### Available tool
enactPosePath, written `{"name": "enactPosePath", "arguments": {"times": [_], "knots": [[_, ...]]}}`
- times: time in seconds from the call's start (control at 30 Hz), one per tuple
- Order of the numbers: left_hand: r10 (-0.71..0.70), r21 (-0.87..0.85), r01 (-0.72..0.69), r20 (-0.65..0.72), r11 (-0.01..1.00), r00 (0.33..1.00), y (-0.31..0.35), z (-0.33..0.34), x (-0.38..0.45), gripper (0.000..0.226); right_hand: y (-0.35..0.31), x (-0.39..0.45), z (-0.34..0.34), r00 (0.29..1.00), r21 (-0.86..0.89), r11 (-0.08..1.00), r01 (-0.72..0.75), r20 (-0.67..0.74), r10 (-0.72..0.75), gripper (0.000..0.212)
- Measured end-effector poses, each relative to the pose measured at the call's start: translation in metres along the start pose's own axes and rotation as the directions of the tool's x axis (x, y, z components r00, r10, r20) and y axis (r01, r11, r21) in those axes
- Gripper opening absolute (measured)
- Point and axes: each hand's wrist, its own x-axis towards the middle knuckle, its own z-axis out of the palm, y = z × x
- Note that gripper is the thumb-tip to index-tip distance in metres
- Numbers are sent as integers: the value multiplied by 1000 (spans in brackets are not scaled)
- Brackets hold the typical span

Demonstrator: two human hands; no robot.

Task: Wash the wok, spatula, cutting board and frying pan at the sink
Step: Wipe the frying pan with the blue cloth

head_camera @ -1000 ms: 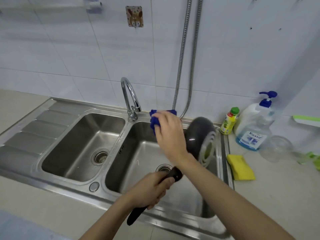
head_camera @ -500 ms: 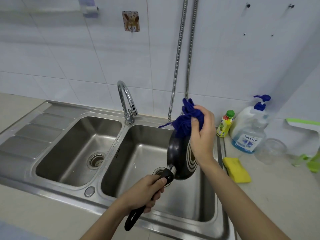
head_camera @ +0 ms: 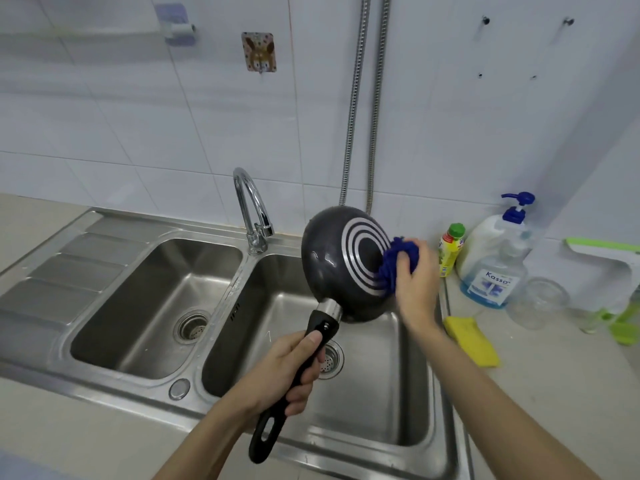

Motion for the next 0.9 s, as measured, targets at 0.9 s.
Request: {"name": "enactPosePath", "arguments": {"times": [0.9], "knots": [[420,924,-148,-15,351,907,-37,69,43,29,30,-109,-178,861,168,854,-493,-47,506,39]]}}
